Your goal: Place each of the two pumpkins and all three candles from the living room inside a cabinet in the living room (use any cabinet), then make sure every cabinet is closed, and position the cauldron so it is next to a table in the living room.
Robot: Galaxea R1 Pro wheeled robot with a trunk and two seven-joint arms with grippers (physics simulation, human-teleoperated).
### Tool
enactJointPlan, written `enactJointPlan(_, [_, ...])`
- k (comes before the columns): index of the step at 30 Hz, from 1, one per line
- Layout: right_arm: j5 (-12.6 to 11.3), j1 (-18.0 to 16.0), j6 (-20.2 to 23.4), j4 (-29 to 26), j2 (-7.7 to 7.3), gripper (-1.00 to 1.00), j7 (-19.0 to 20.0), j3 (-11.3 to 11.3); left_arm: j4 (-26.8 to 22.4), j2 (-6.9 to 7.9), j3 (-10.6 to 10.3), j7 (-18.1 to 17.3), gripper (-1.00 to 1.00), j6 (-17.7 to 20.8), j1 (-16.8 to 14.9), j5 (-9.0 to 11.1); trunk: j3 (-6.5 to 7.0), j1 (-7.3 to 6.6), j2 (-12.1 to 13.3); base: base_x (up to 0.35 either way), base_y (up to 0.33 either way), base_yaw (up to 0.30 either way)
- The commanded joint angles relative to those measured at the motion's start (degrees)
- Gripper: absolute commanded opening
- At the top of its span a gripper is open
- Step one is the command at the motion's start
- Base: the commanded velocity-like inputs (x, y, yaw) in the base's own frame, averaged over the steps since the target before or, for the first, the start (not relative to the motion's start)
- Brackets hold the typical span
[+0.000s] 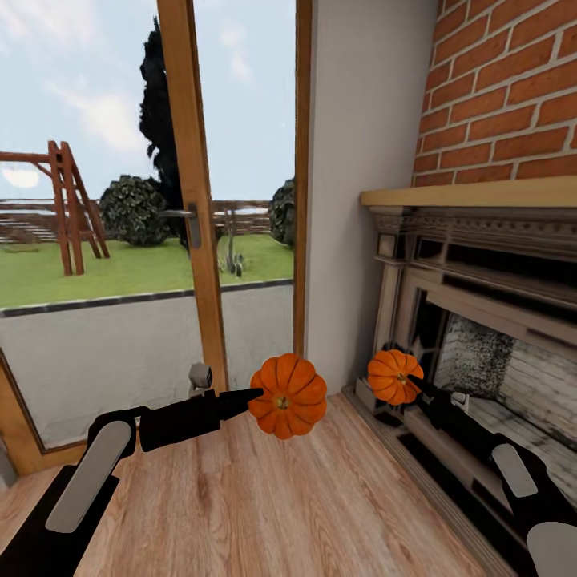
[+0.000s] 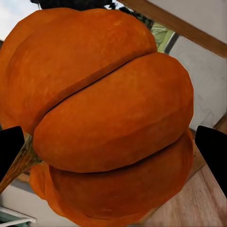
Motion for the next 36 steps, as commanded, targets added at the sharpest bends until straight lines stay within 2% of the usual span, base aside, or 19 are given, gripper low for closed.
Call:
enactJointPlan(1, [-0.2,-0.04,0.38,0.02,0.01,-1.0,0.06,-0.1,-0.01,0.04,-0.04,-0.47,-1.0,0.08,-0.04,-0.33,0.02,-0.23,0.38,0.0,0.0,0.0])
enactJointPlan(14, [-0.26,-0.04,0.19,0.02,0.01,-1.0,0.09,-0.13,-0.06,0.03,-0.05,-0.46,-1.0,0.08,-0.04,-0.33,1.82,-3.09,5.6,0.0,0.0,-0.003])
enactJointPlan(27, [-0.26,-0.04,0.19,0.02,0.01,-1.0,0.18,-0.12,-0.08,0.08,-0.03,-0.49,-1.0,0.08,-0.04,-0.33,4.81,-5.94,10.81,0.0,0.0,-0.175])
enactJointPlan(36, [-0.26,-0.04,0.19,0.02,0.01,-1.0,0.18,-0.1,-0.08,0.03,-0.04,-0.49,-1.0,0.08,-0.04,-0.33,6.51,-7.92,14.42,0.0,0.0,-0.029])
